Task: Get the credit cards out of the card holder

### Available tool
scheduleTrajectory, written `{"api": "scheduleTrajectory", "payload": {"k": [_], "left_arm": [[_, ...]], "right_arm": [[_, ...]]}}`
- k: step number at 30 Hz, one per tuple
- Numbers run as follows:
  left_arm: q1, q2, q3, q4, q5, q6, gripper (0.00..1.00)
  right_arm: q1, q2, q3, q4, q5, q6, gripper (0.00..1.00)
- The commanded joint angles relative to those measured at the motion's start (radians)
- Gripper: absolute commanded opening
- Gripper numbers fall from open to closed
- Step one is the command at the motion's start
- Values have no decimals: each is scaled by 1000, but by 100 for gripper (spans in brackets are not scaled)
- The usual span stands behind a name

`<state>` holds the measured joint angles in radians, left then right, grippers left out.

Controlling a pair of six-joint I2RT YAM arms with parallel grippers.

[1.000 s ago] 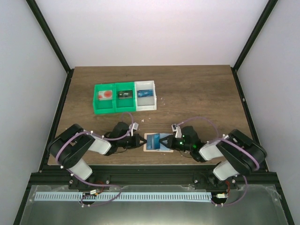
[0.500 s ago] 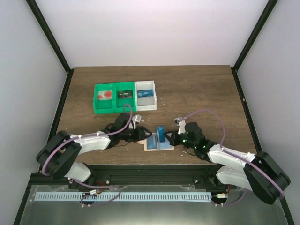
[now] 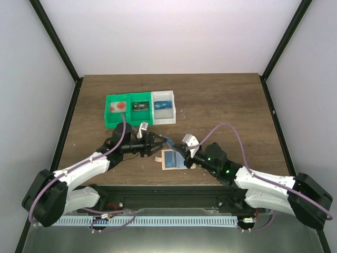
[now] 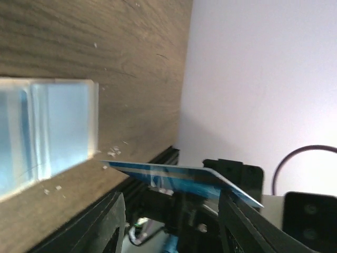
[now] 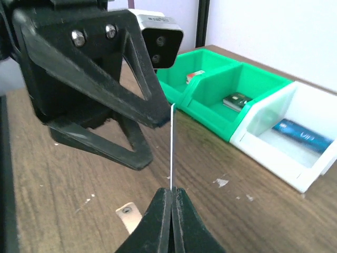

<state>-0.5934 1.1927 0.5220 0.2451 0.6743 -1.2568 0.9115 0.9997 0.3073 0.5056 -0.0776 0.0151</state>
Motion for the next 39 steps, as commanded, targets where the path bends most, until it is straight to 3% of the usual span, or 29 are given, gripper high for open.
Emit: {"api": "scheduleTrajectory", "payload": {"k": [1,4,11,23,30,39], "left_arm": [[9,-98,-28,38,27,-212,51],[9,-160,-10,-62,3,-203,55],[8,-272,-84,-66,-40,-328,56],[8,-243,-135,-11,-13,-375,51],[8,-233,-186,52,-5,-408,31],[9,-212,-188,82,0,-400,12]], "right_arm": [[66,36,5,84,164,-216,0],[95,61,9,83,214,-265,1],[147,77,11,127,274,-381,0],[263,145,39,162,395,-530,1],[310,169,44,190,444,-571,1],[339,196,34,201,466,-607,0]]}}
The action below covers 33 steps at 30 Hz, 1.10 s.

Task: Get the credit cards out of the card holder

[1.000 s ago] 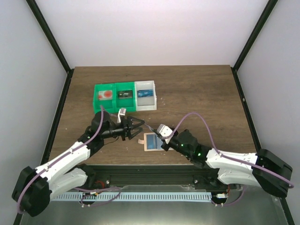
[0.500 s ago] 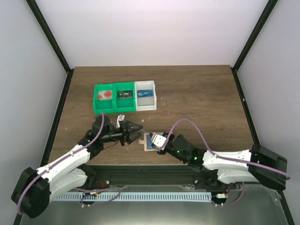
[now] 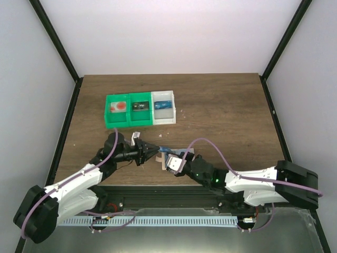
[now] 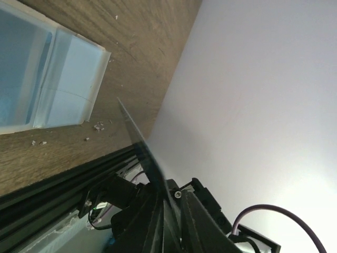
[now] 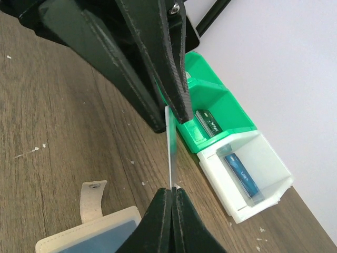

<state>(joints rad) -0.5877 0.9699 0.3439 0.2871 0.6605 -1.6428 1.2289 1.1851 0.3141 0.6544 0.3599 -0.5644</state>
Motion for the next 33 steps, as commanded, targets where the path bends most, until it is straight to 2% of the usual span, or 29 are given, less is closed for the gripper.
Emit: {"api": "scheduleTrajectory", "payload": {"k": [1,3,6,10,13,16,19,21,26,28,33], "left_arm": [[2,12,-12,49,14,-14,8],[3,12,-17,69,13,-16,0],[3,10,-25,105,7,8,0],[6,16,-11,134,20,131,0],[11,30,42,68,39,320,0],[24,43,77,26,57,452,0],[42,56,140,-69,62,591,0],[49,72,204,-169,40,703,0],[77,162,388,-423,-34,941,0],[108,209,445,-465,-42,991,0],[208,373,599,-534,-60,1094,0]], "right_arm": [[26,15,24,54,31,-31,1],[32,21,20,56,36,-35,0],[43,18,24,28,28,-16,3],[47,-48,24,-52,23,121,22],[46,-167,6,-157,-1,290,39],[45,-308,-21,-266,-74,457,61],[45,-437,-30,-385,-76,592,76],[45,-510,-33,-454,-66,660,97],[46,-660,-35,-589,15,836,100],[46,-708,-21,-648,50,919,100],[46,-819,-6,-734,86,984,100]]}}
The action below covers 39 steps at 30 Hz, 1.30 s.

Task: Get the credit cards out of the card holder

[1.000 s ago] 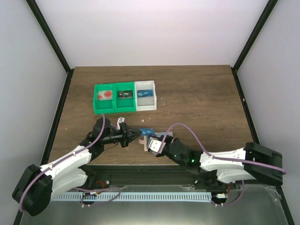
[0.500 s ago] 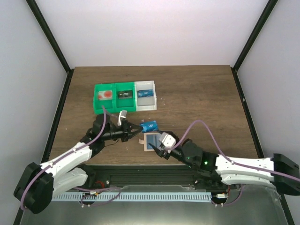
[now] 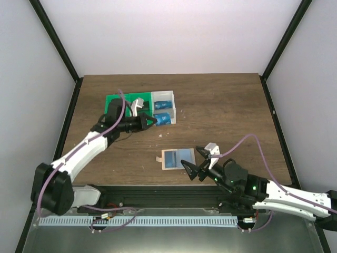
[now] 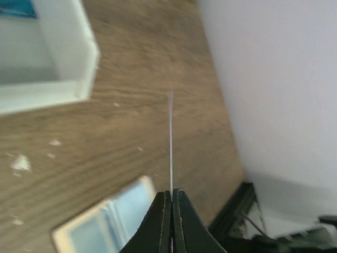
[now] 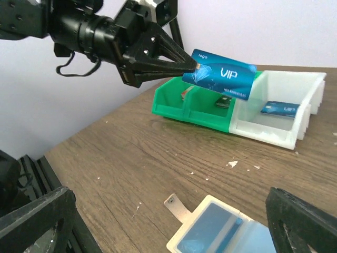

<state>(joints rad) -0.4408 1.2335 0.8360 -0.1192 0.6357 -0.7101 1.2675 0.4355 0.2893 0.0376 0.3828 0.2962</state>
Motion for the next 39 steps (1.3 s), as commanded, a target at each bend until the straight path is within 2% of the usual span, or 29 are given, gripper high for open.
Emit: {"api": "scheduleTrajectory", "payload": {"k": [1,9,18,23,29,39], "left_arm": [[72,154,149,-146,-40,183,0],[100,527,530,-352,-116,311,0],[106,773,773,-371,-155,284,0],[106,859,823,-361,-185,265,0],[106,882,835,-330,-235,253,0],[106,930,883,-321,-228,258,0]], "right_arm": [[7,-85,21,-129,67,123,100],[7,-159,61,-211,79,87,100],[7,-148,67,-194,58,81,100],[6,-148,83,-246,72,101,100],[7,-192,74,-245,81,119,100],[7,-205,90,-274,135,133,100]]}}
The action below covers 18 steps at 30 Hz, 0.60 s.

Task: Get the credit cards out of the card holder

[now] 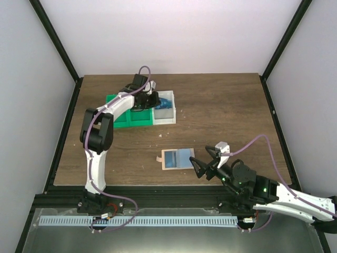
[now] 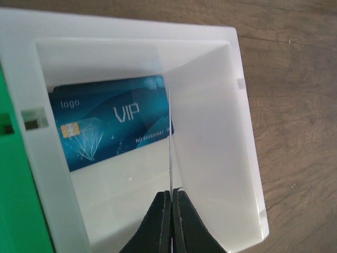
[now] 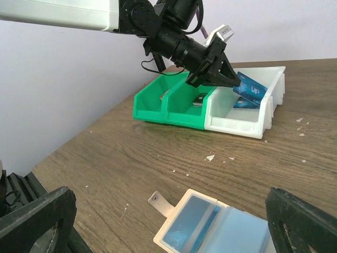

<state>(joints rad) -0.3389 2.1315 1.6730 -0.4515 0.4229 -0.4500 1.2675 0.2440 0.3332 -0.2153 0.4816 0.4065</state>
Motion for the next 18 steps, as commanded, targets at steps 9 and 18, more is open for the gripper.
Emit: {"api": "scheduleTrajectory", "payload": {"k": [9,18], "left_arm": [[5,80,137,-7,-30,2,0],[4,113,157,-1,-29,-5,0]], "right_arm": [[6,-11,61,-41,47,41,100],[7,-9,65,-34,69,34,100]]}}
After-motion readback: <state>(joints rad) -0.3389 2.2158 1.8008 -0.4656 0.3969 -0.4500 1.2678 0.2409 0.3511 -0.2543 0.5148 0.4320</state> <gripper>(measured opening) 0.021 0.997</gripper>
